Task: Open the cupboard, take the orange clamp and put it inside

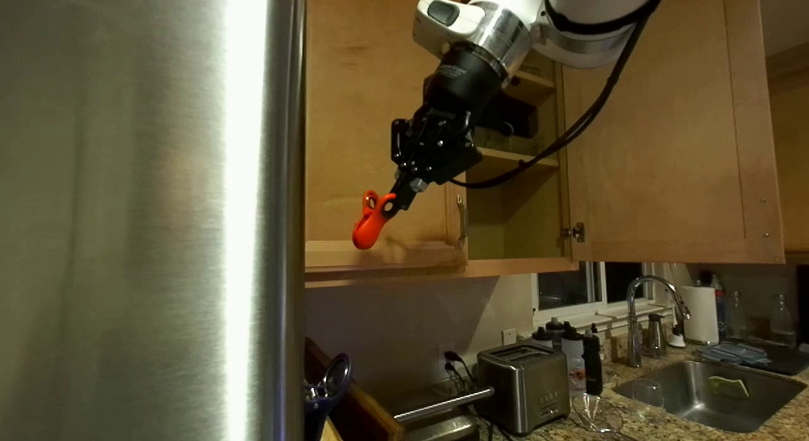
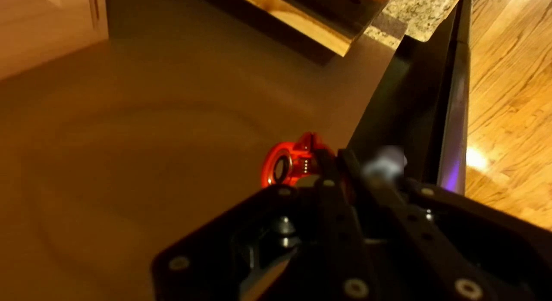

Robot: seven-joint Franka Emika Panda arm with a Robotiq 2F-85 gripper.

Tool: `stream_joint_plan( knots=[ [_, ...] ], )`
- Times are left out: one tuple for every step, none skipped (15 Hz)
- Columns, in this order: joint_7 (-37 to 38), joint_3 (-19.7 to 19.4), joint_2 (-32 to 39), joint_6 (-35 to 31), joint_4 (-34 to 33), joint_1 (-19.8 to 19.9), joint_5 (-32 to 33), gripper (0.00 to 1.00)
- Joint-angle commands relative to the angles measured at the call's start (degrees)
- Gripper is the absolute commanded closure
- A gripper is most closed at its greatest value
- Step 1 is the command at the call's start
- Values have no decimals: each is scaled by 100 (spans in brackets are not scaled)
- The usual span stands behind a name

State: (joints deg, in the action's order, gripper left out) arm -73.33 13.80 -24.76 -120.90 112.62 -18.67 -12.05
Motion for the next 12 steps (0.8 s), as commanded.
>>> stream_joint_plan(
  knots=[
    [839, -215, -409, 44, 339, 193, 339, 95],
    [1051, -274, -435, 89, 350, 255, 450, 94],
    [1242, -347, -474, 123, 372, 326, 569, 94],
    [1458, -404, -502, 159, 389, 391, 675, 95],
    [1672, -474, -538, 205, 418, 446, 739, 95],
    [1906, -520, -563, 234, 445, 496, 792, 95],
    [2140, -571, -582, 288, 456, 537, 812, 95],
    [2384, -610, -610, 324, 483, 579, 834, 95],
    [2630, -649, -649, 367, 518, 613, 837, 95],
    [2894, -669, -687, 396, 549, 658, 862, 95],
    [3153, -688, -733, 420, 587, 697, 882, 95],
    [3426, -701, -769, 448, 607, 734, 923, 95]
  ],
)
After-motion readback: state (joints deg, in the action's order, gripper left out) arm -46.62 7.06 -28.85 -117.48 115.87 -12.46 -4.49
